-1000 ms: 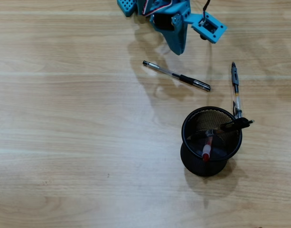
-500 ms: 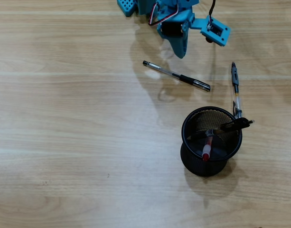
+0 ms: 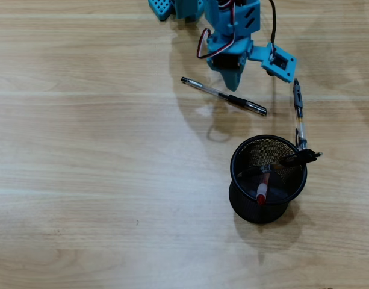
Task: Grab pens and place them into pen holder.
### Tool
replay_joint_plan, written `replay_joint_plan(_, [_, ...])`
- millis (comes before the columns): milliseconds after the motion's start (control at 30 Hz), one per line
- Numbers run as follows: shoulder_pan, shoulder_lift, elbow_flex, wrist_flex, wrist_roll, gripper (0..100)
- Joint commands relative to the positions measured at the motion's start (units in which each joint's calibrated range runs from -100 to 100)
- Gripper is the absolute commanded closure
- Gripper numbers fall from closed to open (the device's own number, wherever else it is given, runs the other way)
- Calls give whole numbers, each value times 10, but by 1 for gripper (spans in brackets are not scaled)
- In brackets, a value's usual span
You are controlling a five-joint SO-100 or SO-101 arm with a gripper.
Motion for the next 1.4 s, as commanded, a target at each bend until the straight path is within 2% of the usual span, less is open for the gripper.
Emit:
replay_joint_plan(0, [-3,2,-25,4,4,98])
replay_joint_plan(333, [19,3,-23,6,2,97])
replay_joint_plan(533, [25,4,-9,59,-32,90])
replay_joint_plan(867, [27,6,30,53,-33,89])
replay_joint_plan(1367, [32,117,-47,52,-43,89])
